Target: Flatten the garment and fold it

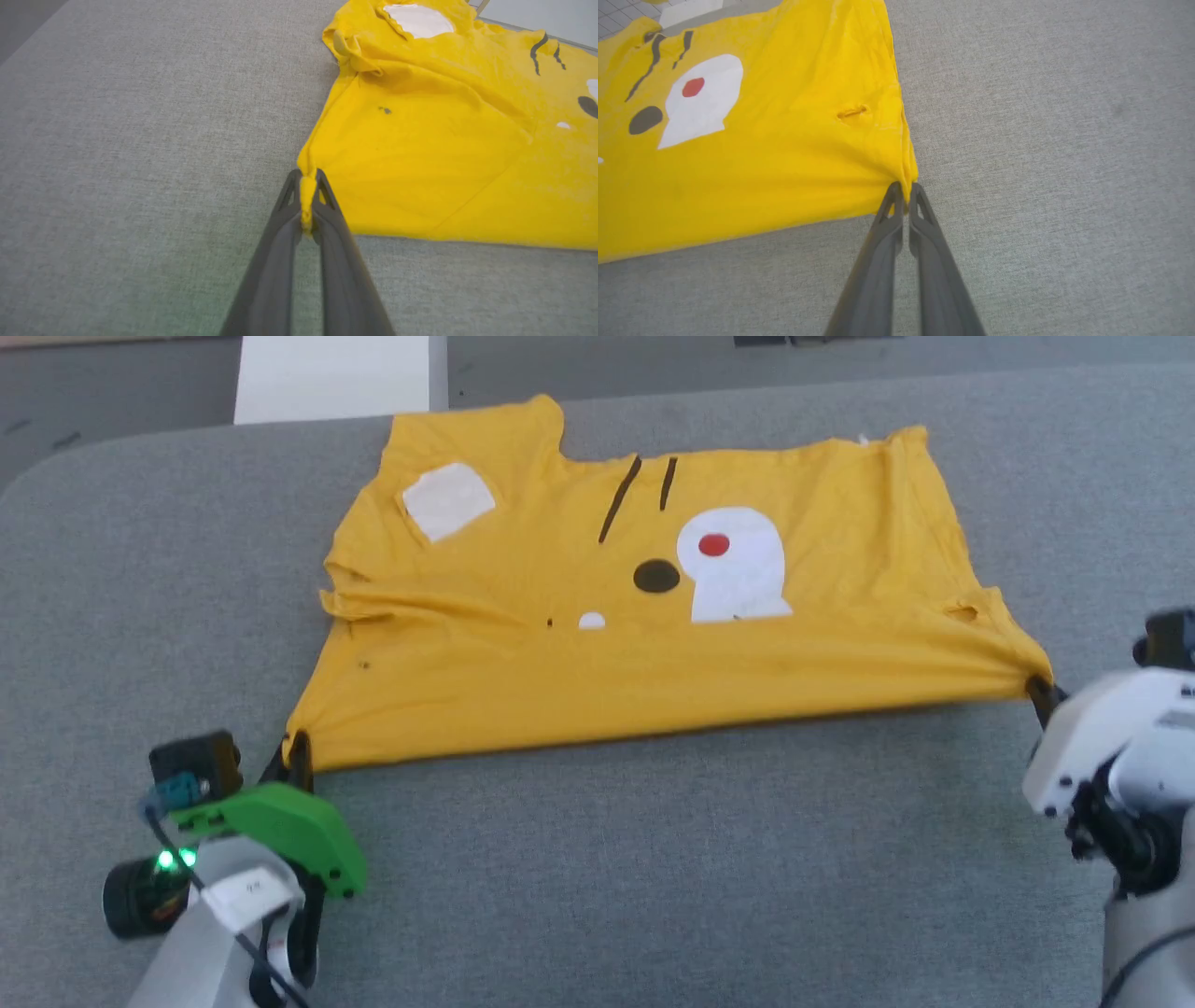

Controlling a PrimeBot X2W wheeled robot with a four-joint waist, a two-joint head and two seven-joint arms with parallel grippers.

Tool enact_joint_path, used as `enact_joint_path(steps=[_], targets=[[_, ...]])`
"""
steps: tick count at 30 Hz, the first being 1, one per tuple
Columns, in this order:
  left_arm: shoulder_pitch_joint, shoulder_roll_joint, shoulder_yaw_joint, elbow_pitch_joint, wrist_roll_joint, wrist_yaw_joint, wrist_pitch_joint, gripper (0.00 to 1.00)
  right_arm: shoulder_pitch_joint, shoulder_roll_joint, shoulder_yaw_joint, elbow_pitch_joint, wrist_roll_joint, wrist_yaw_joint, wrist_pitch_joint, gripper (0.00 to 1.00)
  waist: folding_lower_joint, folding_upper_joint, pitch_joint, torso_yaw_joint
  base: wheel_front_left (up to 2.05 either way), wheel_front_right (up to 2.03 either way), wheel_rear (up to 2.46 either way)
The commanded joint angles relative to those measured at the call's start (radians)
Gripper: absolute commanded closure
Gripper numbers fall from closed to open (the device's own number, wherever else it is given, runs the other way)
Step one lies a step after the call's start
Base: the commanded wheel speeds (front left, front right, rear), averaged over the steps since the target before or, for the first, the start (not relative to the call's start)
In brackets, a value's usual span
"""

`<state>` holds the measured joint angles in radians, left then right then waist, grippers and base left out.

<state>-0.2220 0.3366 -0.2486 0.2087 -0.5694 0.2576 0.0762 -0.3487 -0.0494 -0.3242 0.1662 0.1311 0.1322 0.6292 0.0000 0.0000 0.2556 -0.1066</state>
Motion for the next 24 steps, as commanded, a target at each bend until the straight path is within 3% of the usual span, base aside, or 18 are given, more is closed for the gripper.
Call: enact_joint_path(steps=[1,6,11,15,20,21,22,23,24], targets=[[0.040,0.016,0.006,-0.017,0.015,0.017,-0.010,1.00,0.041,-0.001,-0.009,-0.020,0.017,-0.002,-0.018,1.00,0.0000,0.0000,-0.039,0.003,0.00,0.00,0.00],[0.177,0.046,-0.003,-0.132,0.033,0.064,0.021,1.00,0.158,-0.001,-0.027,-0.119,0.035,-0.002,-0.021,1.00,0.0000,0.0000,-0.079,0.007,0.00,0.00,0.00],[0.296,0.062,-0.032,-0.243,0.031,0.104,0.105,1.00,0.267,-0.001,-0.041,-0.171,0.035,-0.002,0.054,1.00,0.0000,0.0000,-0.086,0.016,0.00,0.00,0.00],[0.321,0.054,-0.069,-0.240,0.014,0.074,0.125,1.00,0.332,-0.001,-0.060,-0.113,0.052,-0.002,0.074,1.00,0.0000,0.0000,-0.064,0.027,0.00,0.00,0.00],[0.284,0.038,-0.093,-0.155,-0.001,0.031,0.122,1.00,0.315,-0.001,-0.039,-0.002,0.066,-0.002,0.005,1.00,0.0000,0.0000,-0.049,0.024,0.00,0.00,0.00],[0.281,0.032,-0.094,-0.144,-0.010,0.025,0.124,0.75,0.310,-0.001,-0.034,0.012,0.067,-0.002,-0.008,0.93,0.0000,0.0000,-0.049,0.022,0.00,0.00,0.00],[0.278,0.028,-0.095,-0.133,-0.019,0.018,0.126,0.00,0.305,-0.001,-0.027,0.026,0.075,-0.002,-0.023,0.51,0.0000,0.0000,-0.051,0.019,0.00,0.00,0.00],[0.277,0.025,-0.096,-0.127,-0.024,0.014,0.128,0.00,0.302,-0.001,-0.021,0.034,0.084,-0.002,-0.037,0.06,0.0000,0.0000,-0.053,0.017,0.00,0.00,0.00],[0.277,0.025,-0.096,-0.122,-0.028,0.011,0.129,0.00,0.301,-0.001,-0.017,0.037,0.089,-0.002,-0.056,0.00,0.0000,0.0000,-0.057,0.016,0.00,0.00,0.00]])
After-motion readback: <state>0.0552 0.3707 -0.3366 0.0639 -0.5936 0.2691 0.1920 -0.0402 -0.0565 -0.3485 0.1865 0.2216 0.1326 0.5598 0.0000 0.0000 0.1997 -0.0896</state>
